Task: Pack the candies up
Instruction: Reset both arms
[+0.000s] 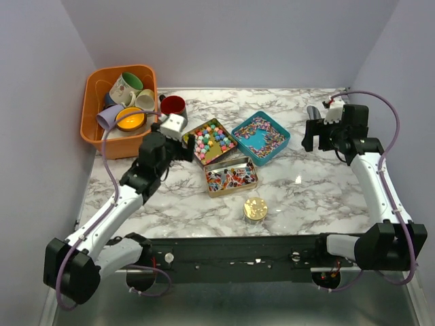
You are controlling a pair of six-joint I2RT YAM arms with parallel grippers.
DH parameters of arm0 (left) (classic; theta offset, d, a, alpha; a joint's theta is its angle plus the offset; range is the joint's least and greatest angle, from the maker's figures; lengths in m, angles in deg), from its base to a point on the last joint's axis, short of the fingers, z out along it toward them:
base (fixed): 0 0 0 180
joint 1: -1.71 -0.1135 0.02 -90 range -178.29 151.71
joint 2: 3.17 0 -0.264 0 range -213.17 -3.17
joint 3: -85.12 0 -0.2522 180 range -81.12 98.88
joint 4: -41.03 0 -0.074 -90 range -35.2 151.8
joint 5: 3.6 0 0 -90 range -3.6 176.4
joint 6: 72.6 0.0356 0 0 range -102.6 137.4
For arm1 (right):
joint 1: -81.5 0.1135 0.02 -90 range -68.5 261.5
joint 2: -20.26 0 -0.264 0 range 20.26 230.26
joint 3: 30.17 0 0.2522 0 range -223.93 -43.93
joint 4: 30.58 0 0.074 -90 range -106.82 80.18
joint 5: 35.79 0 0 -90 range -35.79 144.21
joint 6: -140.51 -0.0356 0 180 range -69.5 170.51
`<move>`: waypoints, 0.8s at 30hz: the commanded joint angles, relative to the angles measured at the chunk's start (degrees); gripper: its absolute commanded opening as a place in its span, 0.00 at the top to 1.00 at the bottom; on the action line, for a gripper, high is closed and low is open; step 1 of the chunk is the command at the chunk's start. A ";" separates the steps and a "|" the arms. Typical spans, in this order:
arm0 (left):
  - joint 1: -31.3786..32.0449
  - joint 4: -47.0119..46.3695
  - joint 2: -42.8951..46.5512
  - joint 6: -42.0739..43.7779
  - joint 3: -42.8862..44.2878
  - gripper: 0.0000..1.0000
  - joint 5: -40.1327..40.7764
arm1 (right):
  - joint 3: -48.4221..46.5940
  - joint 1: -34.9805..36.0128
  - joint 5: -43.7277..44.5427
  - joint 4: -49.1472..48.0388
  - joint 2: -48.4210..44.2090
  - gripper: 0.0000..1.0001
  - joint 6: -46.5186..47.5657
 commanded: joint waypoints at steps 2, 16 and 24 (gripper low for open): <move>-9.52 4.81 -4.26 -7.40 6.97 0.01 9.64 | -0.97 -0.18 9.65 -1.44 -4.94 0.00 -7.39; -14.01 2.26 -6.38 -7.59 6.45 0.01 -0.38 | 0.35 -0.18 4.82 -0.90 -10.05 0.00 -7.04; -14.01 0.24 -5.33 -3.80 5.49 0.01 -5.92 | 0.52 -0.18 2.45 -1.26 -11.19 0.00 -6.34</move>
